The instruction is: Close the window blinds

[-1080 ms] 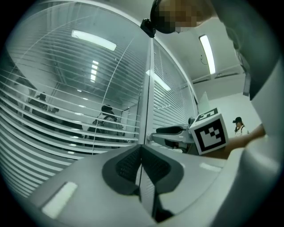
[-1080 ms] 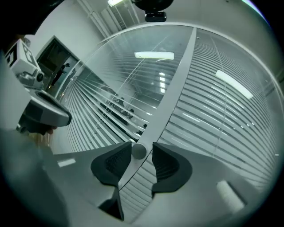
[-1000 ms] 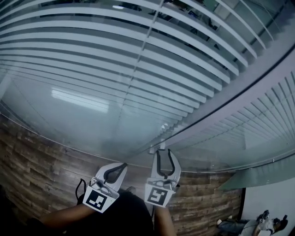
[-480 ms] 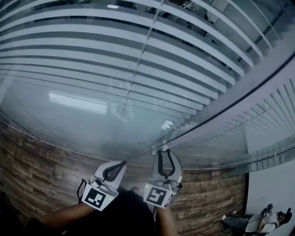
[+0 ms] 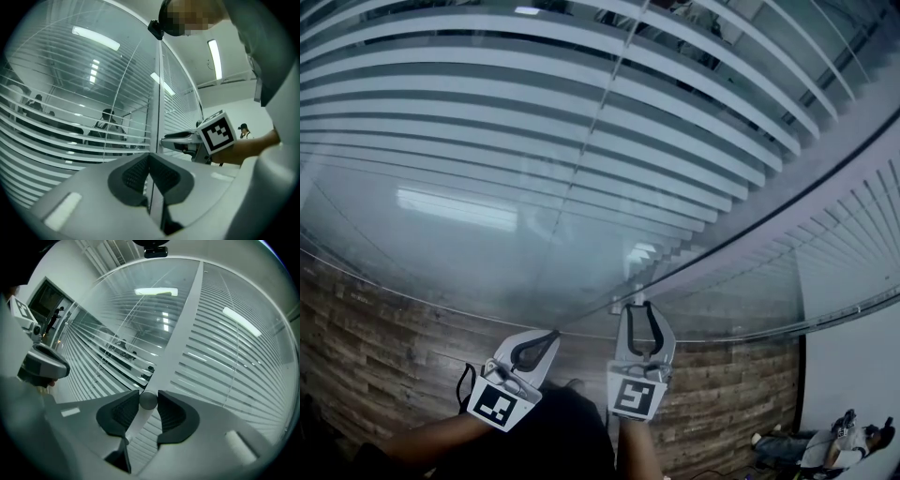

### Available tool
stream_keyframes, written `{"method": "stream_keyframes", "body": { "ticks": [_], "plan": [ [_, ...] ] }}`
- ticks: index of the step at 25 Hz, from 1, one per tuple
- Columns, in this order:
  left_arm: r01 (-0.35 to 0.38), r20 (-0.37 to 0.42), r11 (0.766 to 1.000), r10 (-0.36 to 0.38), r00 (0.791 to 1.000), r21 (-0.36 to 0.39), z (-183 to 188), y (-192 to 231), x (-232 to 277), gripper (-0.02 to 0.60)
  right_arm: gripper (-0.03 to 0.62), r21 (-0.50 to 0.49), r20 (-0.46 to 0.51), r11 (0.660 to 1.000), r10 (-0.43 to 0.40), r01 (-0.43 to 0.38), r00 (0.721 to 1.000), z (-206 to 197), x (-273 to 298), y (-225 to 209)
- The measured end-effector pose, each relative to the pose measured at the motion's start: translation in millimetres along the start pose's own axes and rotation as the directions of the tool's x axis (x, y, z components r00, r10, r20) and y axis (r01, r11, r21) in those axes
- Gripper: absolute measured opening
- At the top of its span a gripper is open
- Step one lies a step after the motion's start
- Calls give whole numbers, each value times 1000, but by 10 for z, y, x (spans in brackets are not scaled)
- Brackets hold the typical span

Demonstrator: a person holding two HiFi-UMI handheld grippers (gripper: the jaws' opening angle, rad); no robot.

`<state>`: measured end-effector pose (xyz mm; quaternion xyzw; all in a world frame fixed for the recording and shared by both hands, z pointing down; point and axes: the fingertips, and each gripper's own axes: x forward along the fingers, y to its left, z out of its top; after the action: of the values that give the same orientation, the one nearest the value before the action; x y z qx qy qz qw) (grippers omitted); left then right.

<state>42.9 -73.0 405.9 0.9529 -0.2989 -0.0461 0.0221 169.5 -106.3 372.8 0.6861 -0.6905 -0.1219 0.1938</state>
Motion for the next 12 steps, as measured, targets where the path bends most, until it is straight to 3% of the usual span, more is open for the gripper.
{"method": "stream_keyframes", "body": {
  "ticks": [5,7,9,12],
  "plan": [
    [-15,-9,999,14,1000,-32,-46,25,-20,0,127,-46,9,999,7,-7,1000,6,8,6],
    [-18,-7,999,17,1000,-39,-37,25,-19,0,127,-179,-30,984,-6,0,1000,-18,5,25],
    [-19,-3,999,19,1000,-35,-8,24,-21,0,127,-324,-70,946,-40,15,997,-35,1,47],
    [-21,-5,999,20,1000,-34,-19,25,-34,0,126,-424,-79,906,-54,15,995,-55,6,80]
  ]
}}
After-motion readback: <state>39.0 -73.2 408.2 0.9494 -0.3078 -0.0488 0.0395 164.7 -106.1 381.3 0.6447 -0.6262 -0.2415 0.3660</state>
